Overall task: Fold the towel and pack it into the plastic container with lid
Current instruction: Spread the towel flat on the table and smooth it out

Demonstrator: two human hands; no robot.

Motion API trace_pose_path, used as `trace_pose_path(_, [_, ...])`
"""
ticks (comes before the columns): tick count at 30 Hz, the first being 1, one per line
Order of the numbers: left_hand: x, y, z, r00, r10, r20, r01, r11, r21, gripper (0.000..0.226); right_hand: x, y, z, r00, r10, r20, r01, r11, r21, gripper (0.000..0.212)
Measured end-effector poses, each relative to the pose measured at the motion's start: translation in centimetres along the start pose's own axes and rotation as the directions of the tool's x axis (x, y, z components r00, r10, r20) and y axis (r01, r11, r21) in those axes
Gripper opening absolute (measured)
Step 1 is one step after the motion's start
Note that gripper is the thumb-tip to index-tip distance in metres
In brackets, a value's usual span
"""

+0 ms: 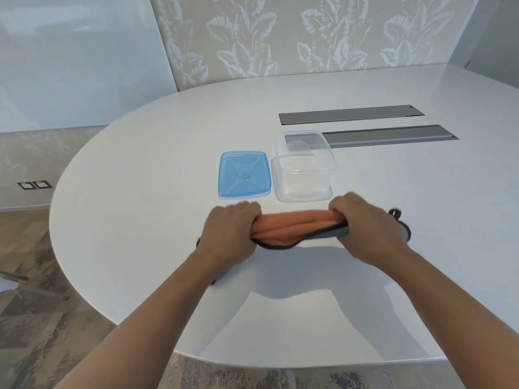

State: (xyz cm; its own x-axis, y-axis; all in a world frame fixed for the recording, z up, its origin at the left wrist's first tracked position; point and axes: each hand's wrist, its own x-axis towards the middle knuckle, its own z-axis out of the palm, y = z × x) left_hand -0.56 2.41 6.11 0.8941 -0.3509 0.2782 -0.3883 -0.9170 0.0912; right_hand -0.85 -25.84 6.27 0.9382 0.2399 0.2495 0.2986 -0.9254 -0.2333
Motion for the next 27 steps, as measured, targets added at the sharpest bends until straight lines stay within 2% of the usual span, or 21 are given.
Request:
trace_pose_path(2, [0.3, -0.1, -0.3, 0.98, 0.04, -0.193, -0.035, 0.999, 0.032, 0.037, 0.2, 0.2, -0.2, 0.982, -0.063, -0.175, 0.066, 0.998, 0.008, 0.04])
trace_pose_path(3, [0.3, -0.3, -0.4, 0.978, 0.042, -0.205, -0.032, 0.998, 0.05, 0.038, 0.2, 0.3, -0.3, 0.979, -0.082, -0.185, 0.084, 0.996, 0.002, 0.046])
trace_pose_path(4, [0.2, -0.4, -0.3, 0.986, 0.032, -0.161, -0.02, 0.997, 0.081, 0.037, 0.1, 0.5, -0.3, 0.987, -0.082, -0.14, 0.083, 0.997, -0.003, 0.052])
trace_pose_path(6, [-0.3, -0.6, 0.0, 0.999, -0.013, 0.048, 0.006, 0.99, 0.14, 0.03, -0.2, 0.8, -0.1, 0.997, -0.047, 0.068, 0.049, 0.999, -0.024, 0.06])
trace_pose_path(9, [-1.2, -0.8, 0.4, 0.96, -0.01, 0.279, -0.025, 0.992, 0.121, 0.028, -0.8, 1.3, 0.3, 0.938, -0.036, 0.345, 0.056, 0.997, -0.048, 0.051])
trace_pose_path(11, [-1.4, -0.6, 0.2, 0.958, 0.009, 0.288, -0.035, 0.996, 0.084, 0.039, -1.1, 1.1, 0.0, 0.926, -0.039, 0.375, 0.039, 0.999, 0.01, 0.038])
trace_pose_path(13, [-1.3, -0.4, -0.4, 0.973, 0.032, 0.229, -0.039, 0.999, 0.028, 0.048, -0.8, 1.0, -0.5, 0.946, -0.024, 0.324, 0.008, 0.999, 0.051, 0.024])
trace_pose_path(15, [-1.3, -0.2, -1.4, 0.975, 0.052, 0.217, -0.054, 0.999, 0.001, 0.047, -0.5, 1.2, -1.1, 0.957, -0.014, 0.29, -0.009, 0.997, 0.078, 0.021])
trace_pose_path(16, [-1.4, -0.2, -1.8, 0.962, 0.053, 0.269, -0.055, 0.999, -0.002, 0.047, -0.5, 1.3, -1.5, 0.944, -0.014, 0.33, -0.018, 0.995, 0.095, 0.021])
trace_pose_path(17, [-1.5, -0.1, -2.4, 0.928, 0.04, 0.37, -0.037, 0.999, -0.017, 0.047, -0.6, 1.4, -1.7, 0.912, -0.021, 0.409, -0.03, 0.993, 0.117, 0.023])
trace_pose_path(18, [-1.6, -0.1, -2.7, 0.867, 0.021, 0.498, 0.007, 0.998, -0.055, 0.045, -0.8, 1.4, -1.9, 0.861, -0.032, 0.508, -0.046, 0.989, 0.14, 0.025])
trace_pose_path(20, [-2.0, 0.2, -2.8, 0.701, 0.017, 0.713, 0.12, 0.982, -0.142, 0.025, -1.5, 1.2, -1.8, 0.732, -0.047, 0.679, -0.109, 0.977, 0.185, 0.037])
trace_pose_path(21, [-2.3, 0.4, -2.7, 0.644, 0.043, 0.764, 0.117, 0.981, -0.154, 0.018, -1.8, 1.1, -1.6, 0.669, -0.051, 0.741, -0.158, 0.965, 0.208, 0.046])
trace_pose_path(23, [-2.7, 0.4, -2.5, 0.596, 0.116, 0.795, 0.069, 0.979, -0.194, 0.012, -2.2, 0.9, -1.0, 0.598, -0.062, 0.799, -0.25, 0.933, 0.26, 0.053])
trace_pose_path(25, [-2.8, 0.3, -2.5, 0.569, 0.187, 0.801, 0.14, 0.938, -0.319, 0.01, -2.0, 0.9, -0.7, 0.645, -0.059, 0.762, -0.301, 0.897, 0.325, 0.045])
trace_pose_path(26, [-2.7, 0.2, -2.5, 0.574, 0.221, 0.788, 0.22, 0.886, -0.408, 0.018, -1.8, 1.0, -0.4, 0.706, -0.044, 0.707, -0.3, 0.886, 0.354, 0.039])
trace_pose_path(27, [-2.6, 0.0, -2.5, 0.612, 0.235, 0.755, 0.297, 0.817, -0.495, 0.022, -1.4, 1.2, -0.1, 0.781, -0.021, 0.624, -0.273, 0.887, 0.371, 0.031])
